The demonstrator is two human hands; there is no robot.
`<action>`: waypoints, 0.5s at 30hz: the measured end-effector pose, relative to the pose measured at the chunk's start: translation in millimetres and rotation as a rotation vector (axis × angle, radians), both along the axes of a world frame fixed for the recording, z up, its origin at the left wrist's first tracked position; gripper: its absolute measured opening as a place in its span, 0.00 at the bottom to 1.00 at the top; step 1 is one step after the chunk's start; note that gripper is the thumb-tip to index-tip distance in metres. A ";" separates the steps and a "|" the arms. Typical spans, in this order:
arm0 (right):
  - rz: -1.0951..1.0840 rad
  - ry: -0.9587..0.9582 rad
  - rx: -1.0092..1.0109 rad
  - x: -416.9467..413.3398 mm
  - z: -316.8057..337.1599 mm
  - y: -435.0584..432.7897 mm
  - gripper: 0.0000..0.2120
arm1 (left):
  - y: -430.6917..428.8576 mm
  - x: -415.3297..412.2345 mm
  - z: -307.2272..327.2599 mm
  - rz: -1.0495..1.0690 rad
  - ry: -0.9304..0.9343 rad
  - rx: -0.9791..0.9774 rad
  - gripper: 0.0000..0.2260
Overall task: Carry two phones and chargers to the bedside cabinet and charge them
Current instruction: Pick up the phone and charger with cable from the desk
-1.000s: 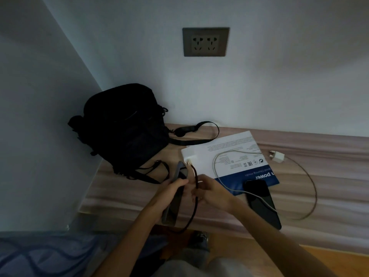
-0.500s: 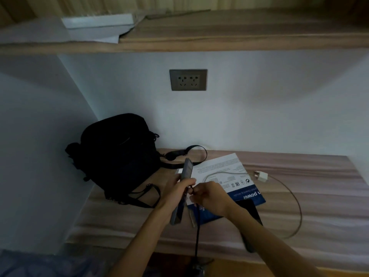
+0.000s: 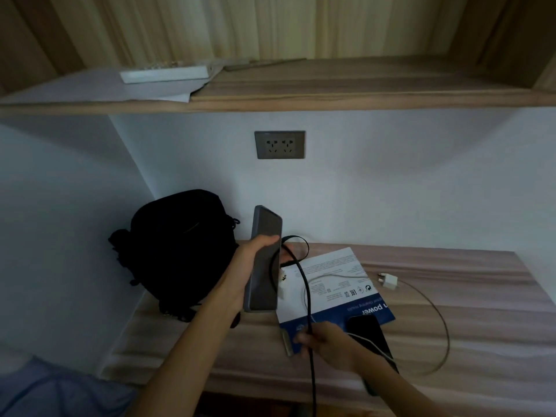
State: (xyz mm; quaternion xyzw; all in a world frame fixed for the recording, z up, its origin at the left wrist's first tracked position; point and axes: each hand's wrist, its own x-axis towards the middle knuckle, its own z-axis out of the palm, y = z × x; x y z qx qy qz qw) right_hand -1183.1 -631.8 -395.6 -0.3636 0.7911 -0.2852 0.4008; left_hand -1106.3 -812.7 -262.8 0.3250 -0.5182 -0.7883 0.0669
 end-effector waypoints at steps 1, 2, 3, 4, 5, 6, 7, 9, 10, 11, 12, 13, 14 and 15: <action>-0.032 -0.006 -0.051 -0.7 6.0 -1.0 0.13 | 4.8 1.9 3.7 -0.017 0.012 0.021 0.10; -0.072 -0.034 -0.122 -1.7 13.6 -3.4 0.12 | 10.1 4.0 8.9 -0.027 0.020 0.035 0.10; -0.102 -0.041 -0.193 -3.6 23.0 -7.0 0.12 | 14.5 5.9 13.7 -0.036 0.027 0.038 0.12; -0.121 -0.015 -0.255 -7.1 33.2 -11.6 0.12 | 18.5 7.1 18.5 -0.043 0.037 0.037 0.14; -0.131 0.028 -0.310 -10.9 44.0 -16.4 0.12 | 20.3 7.1 22.0 -0.043 0.048 0.025 0.16; -0.139 0.068 -0.362 -15.0 54.9 -21.7 0.13 | 22.3 6.7 26.3 -0.041 0.064 0.008 0.18; -0.149 0.097 -0.419 -18.8 65.5 -26.7 0.15 | 23.1 6.1 30.0 -0.039 0.086 -0.012 0.21; -0.158 0.148 -0.513 -25.6 83.6 -35.4 0.17 | 23.4 4.2 38.3 -0.016 0.139 -0.031 0.24; -0.157 0.159 -0.546 -28.0 89.4 -38.4 0.16 | 23.1 3.0 43.4 0.004 0.157 -0.022 0.25; -0.158 0.151 -0.573 -29.8 92.1 -40.3 0.14 | 21.9 1.7 48.6 0.021 0.167 -0.018 0.24; -0.164 0.138 -0.585 -31.4 92.1 -41.8 0.13 | 20.1 0.2 54.0 0.034 0.170 -0.030 0.23; -0.165 0.123 -0.579 -32.6 89.0 -42.6 0.11 | 17.9 -1.2 59.3 0.045 0.176 -0.059 0.20; -0.164 0.131 -0.547 -33.4 83.4 -43.5 0.09 | 15.8 -2.3 64.6 0.059 0.185 -0.088 0.18; -0.166 0.141 -0.510 -33.6 76.1 -44.2 0.07 | 13.5 -2.8 69.5 0.065 0.196 -0.111 0.16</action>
